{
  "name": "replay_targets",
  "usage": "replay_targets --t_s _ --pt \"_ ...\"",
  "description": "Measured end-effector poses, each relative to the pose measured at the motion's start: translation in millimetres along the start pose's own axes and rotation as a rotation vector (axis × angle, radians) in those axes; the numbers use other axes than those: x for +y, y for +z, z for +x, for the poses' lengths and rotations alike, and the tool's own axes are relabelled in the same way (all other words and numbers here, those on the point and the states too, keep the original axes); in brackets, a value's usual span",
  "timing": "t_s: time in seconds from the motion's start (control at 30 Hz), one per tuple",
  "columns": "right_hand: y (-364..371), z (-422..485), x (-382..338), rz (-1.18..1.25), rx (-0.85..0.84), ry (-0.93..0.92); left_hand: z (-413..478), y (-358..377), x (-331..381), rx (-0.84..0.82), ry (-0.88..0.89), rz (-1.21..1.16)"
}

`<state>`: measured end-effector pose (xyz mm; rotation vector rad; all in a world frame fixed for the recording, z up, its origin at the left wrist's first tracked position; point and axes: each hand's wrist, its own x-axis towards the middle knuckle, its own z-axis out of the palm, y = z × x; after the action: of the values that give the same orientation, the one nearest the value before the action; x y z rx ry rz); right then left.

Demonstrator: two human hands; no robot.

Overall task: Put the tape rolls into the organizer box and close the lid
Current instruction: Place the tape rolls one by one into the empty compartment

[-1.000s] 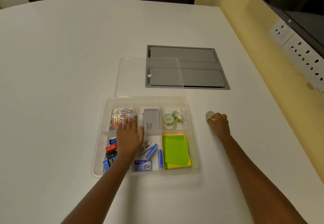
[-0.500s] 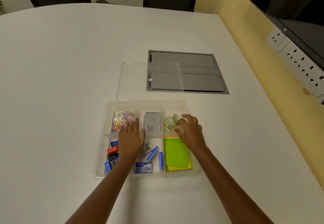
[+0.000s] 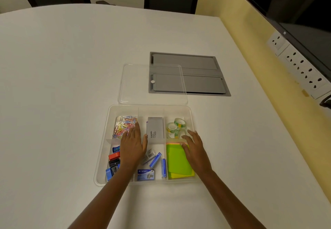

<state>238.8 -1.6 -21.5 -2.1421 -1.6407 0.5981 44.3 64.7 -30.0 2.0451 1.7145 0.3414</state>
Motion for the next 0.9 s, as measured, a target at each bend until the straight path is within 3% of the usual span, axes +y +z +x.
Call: replay_targets --t_s 0.23,0.43,0.53,0.67,0.9 --pt "-13.2 16.4 -2.2 -0.184 0.158 -0.061 -5.9 0.9 -3.2 -0.004 -0.005 -0.001" --pt "-22.8 56.0 -13.3 -0.369 -0.008 -0.140 11.3 -1.1 4.8 0.027 0.002 0.026" --pt "-21.4 68.7 -15.4 -0.290 0.004 -0.101 12.5 2.1 5.0 0.016 0.026 0.070" --pt "-20.5 79.0 -13.7 -0.628 -0.048 -0.154 12.4 7.1 2.7 0.015 0.025 0.080" --pt "-17.2 88.1 -19.4 -0.702 -0.047 -0.173 13.1 8.7 2.5 0.038 0.023 0.028"
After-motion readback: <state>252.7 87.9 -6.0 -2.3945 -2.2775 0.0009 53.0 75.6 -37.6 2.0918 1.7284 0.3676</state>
